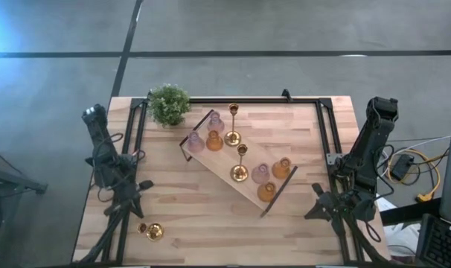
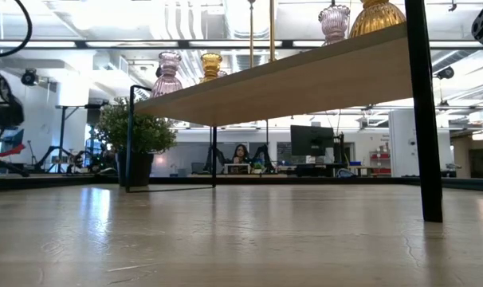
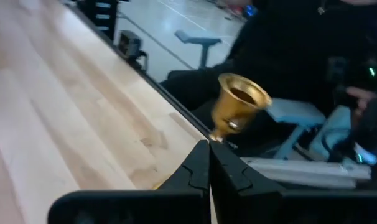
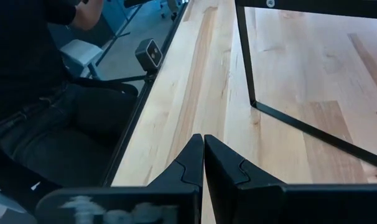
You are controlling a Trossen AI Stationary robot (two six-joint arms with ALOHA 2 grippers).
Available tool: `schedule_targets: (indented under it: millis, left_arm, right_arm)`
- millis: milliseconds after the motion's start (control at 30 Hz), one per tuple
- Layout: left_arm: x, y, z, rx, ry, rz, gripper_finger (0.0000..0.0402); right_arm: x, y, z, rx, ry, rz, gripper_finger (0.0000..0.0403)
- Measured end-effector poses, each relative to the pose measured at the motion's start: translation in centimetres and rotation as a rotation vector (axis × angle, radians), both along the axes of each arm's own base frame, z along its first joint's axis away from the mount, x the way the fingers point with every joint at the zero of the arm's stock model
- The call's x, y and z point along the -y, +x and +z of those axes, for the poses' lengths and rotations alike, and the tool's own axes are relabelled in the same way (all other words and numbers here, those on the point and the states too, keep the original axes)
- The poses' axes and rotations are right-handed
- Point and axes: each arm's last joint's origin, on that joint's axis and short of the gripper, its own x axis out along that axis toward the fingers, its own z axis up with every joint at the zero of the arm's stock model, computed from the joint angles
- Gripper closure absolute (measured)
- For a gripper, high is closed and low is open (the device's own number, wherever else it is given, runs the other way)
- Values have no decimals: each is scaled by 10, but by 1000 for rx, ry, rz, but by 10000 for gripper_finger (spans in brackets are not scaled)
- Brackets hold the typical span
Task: Pick & Place candle stick holders
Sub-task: Put the gold candle holder on the shelf
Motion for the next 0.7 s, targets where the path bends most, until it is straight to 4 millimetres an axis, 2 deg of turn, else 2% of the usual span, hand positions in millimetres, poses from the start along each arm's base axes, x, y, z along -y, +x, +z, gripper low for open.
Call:
schedule_targets:
  millis: [233, 500, 700]
  left_arm:
    - [5, -10, -1, 37, 45, -97, 400]
    - [5, -13, -4, -99, 22, -131, 382]
    - [7, -12, -4, -97, 18, -135, 380]
  right_arm:
    - [0, 0, 0, 0, 1, -2, 394]
    - [0, 0, 0, 4, 3, -9, 394]
    - [1, 1, 1, 30, -5, -47, 394]
